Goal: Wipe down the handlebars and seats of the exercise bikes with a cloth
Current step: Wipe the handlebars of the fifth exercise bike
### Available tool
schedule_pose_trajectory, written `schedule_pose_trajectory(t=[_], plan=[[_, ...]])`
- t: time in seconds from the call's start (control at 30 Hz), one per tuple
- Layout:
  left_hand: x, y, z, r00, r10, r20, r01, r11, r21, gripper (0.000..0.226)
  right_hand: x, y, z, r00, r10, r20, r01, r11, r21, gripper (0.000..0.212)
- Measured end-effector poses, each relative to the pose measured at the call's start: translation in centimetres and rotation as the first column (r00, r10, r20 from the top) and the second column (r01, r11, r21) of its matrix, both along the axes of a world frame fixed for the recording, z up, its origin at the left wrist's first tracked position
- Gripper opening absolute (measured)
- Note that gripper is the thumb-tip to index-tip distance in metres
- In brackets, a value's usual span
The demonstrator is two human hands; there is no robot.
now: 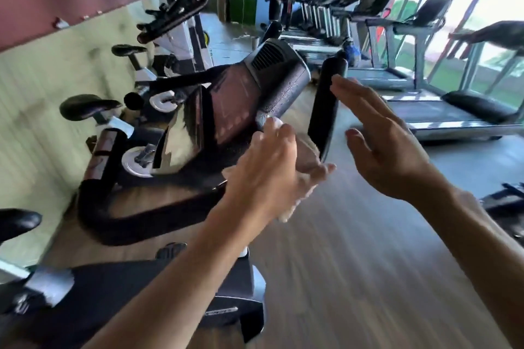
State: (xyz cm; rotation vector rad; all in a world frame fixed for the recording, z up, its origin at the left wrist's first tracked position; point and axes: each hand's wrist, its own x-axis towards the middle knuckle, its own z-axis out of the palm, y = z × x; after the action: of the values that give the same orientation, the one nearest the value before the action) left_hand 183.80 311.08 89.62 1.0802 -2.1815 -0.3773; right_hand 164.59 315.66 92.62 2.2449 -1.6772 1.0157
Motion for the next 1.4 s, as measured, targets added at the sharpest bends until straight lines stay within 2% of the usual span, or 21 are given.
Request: schedule_pose_trajectory(t=[0.07,0.17,0.3,0.4,0.5,0.6,0.67,0.83,0.9,1.0,1.1,1.23,1.33,1.4], plan=[[-0.6,0.2,0.1,0.985,0.083,0.151,-0.079,0.996,-0.036,0.069,-0.5,-0.3,0.3,0.994,0.005,-0.109,-0.003,1.000,0.022,0.069],[1.6,0.7,-0.9,0.971,0.116,0.208,-0.103,0.992,-0.071,0.067,-0.5,-0.1,-0.4,0.985,0.006,-0.175,0.001,0.999,0.042,0.077],[3.3,1.7,-1.7,0.976,0.152,0.157,-0.132,0.982,-0.131,0.066,-0.2,0.2,-1.5,0.973,0.076,-0.216,-0.066,0.996,0.053,0.075],[0.2,1.4,-0.6,0.968,0.168,0.184,-0.141,0.978,-0.154,0.057,-0.3,-0.1,-1.8,0.981,0.127,-0.146,-0.118,0.991,0.066,0.082],[-2.1,1.5,-0.5,0.974,0.171,0.151,-0.144,0.974,-0.173,0.053,-0.6,-0.2,-2.0,0.978,0.150,-0.144,-0.145,0.989,0.043,0.079],[-0.7,1.8,-1.9,0.950,0.251,0.185,-0.178,0.924,-0.339,0.054,-0.4,-0.1,-2.2,0.979,0.153,-0.138,-0.154,0.988,0.003,0.077],[0.3,2.1,-2.6,0.947,0.258,0.188,-0.171,0.908,-0.383,0.054,-0.3,0.0,-2.4,0.981,0.147,-0.127,-0.148,0.989,0.002,0.079],[-1.2,1.9,-0.5,0.951,0.224,0.213,-0.181,0.962,-0.204,0.038,-1.0,0.3,-2.5,0.980,0.187,-0.068,-0.183,0.981,0.069,0.082],[-2.0,1.6,0.2,0.966,0.185,0.179,-0.162,0.978,-0.133,0.043,-1.1,0.3,-2.1,0.981,0.192,-0.035,-0.188,0.979,0.083,0.082],[-1.7,1.4,-0.9,0.967,0.206,0.150,-0.163,0.952,-0.260,0.072,-0.7,0.4,-2.0,0.981,0.193,0.009,-0.193,0.979,0.070,0.076],[-0.1,2.0,-2.2,0.977,0.198,0.076,-0.156,0.914,-0.374,0.066,-0.3,0.6,-2.9,0.979,0.201,0.031,-0.202,0.978,0.042,0.069],[5.5,2.3,-4.0,0.981,0.183,-0.056,-0.191,0.944,-0.270,0.054,0.3,0.8,-4.1,0.971,0.224,0.088,-0.228,0.973,0.036,0.055],[9.4,2.4,-5.1,0.961,0.273,-0.049,-0.277,0.927,-0.254,0.050,0.9,0.9,-4.4,0.963,0.244,0.112,-0.252,0.966,0.063,0.049],[8.8,2.2,-4.8,0.956,0.289,-0.048,-0.292,0.923,-0.251,0.050,1.5,0.8,-4.3,0.966,0.220,0.132,-0.230,0.971,0.063,0.046]])
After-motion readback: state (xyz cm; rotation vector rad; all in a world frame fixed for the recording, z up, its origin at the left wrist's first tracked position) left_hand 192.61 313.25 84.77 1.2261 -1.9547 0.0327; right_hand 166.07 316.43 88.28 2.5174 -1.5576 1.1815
